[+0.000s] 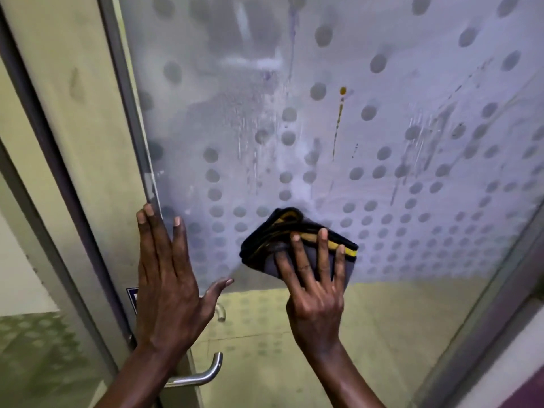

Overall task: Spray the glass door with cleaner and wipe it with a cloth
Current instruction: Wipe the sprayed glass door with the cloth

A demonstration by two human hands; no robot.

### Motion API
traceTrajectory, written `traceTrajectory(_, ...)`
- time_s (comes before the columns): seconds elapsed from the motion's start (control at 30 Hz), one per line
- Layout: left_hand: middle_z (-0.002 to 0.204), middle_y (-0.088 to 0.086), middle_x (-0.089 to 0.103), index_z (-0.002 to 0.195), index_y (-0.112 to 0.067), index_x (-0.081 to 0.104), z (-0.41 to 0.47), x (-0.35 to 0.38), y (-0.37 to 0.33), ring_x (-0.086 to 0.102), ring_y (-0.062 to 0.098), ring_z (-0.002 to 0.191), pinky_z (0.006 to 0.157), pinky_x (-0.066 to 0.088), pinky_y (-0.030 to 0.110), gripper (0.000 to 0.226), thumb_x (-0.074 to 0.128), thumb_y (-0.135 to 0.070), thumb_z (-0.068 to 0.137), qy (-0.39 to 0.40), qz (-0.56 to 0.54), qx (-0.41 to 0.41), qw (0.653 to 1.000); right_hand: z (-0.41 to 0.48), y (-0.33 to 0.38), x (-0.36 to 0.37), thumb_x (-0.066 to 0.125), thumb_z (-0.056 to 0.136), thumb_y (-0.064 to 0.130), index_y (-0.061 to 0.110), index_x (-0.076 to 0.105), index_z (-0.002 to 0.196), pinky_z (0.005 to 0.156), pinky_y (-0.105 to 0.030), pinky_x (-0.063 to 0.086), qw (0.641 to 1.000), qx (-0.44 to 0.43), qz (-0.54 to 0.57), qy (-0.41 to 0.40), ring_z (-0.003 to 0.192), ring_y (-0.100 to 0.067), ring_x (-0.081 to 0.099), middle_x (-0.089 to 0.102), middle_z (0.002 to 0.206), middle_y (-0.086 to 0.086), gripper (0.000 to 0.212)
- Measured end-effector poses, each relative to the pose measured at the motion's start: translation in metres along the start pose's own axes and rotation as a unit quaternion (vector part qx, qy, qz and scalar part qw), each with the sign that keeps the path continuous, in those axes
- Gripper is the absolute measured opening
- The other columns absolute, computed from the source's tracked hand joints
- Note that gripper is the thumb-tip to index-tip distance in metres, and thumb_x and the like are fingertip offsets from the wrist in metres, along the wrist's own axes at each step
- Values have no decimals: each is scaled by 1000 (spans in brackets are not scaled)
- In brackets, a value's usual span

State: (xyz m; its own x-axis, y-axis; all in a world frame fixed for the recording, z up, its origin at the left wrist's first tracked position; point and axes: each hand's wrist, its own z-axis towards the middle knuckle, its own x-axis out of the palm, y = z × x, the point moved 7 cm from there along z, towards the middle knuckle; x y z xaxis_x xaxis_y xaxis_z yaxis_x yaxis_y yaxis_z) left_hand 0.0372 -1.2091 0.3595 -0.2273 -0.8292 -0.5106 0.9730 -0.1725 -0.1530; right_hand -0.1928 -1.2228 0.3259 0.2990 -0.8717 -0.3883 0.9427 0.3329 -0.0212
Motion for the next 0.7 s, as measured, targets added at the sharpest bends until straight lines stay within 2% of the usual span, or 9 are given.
traceTrajectory(0.1,187,30,-5,178,0,11,0,0,-1,-7,46,177,146,-2,44,132,74,-72,88,-1,-3,8,1000,40,-35,-25,57,65,-32,8,62,149,124,-78,26,976,191,37,-98,159,-56,27,40,169,-17,93)
traceTrajectory(0.17,187,30,-4,178,1,12,0,-1,-1,-5,46,177,146,2,46,130,73,-72,89,4,0,5,1000,73,-35,-35,62,68,-29,5,64,146,123,-77,28,932,304,91,-177,158,-56,30,48,164,-20,86)
traceTrajectory(0.2,187,31,-4,178,1,13,-1,-2,-1,-4,47,177,144,5,48,129,72,-72,89,6,2,1,1000,88,-26,-37,64,72,-26,5,63,147,124,-75,28,920,321,102,-200,158,-55,29,48,164,-18,82)
traceTrajectory(0.3,186,34,0,177,3,15,-1,-5,-5,4,52,175,141,18,56,125,75,-67,92,12,5,-6,1000,108,21,-29,56,77,-21,10,58,153,127,-74,22,953,224,82,-186,161,-55,23,39,170,-14,82)
traceTrajectory(0.4,183,39,5,175,5,18,0,-6,-7,9,57,173,136,27,63,130,88,-60,87,21,13,-12,1000,78,54,-9,42,82,-14,17,46,162,126,-76,22,993,83,40,-74,163,-53,18,37,173,-13,86)
traceTrajectory(0.47,182,41,6,175,7,18,0,-6,-9,10,59,172,136,26,63,135,92,-58,82,27,17,-11,999,47,52,-4,45,92,-16,18,52,159,123,-77,27,999,25,5,-27,162,-54,23,41,171,-13,75)
traceTrajectory(0.57,181,43,5,174,7,21,-5,-3,-12,10,62,171,138,19,61,129,88,-59,87,27,23,-5,999,41,19,-14,45,85,-17,11,64,148,122,-79,28,997,72,-8,-33,158,-56,29,49,164,-21,72)
traceTrajectory(0.63,182,42,4,174,7,23,-12,1,-19,7,60,172,141,13,58,124,85,-60,90,28,7,17,999,72,-1,-29,45,77,-11,10,64,147,123,-76,29,980,172,17,-97,158,-56,30,47,165,-22,75)
traceTrajectory(0.7,183,40,2,175,5,22,-19,9,-28,3,57,173,142,11,57,126,87,-60,89,42,-7,38,998,110,-3,-40,47,76,-7,14,64,148,125,-71,30,959,223,64,-164,159,-54,29,43,169,-20,77)
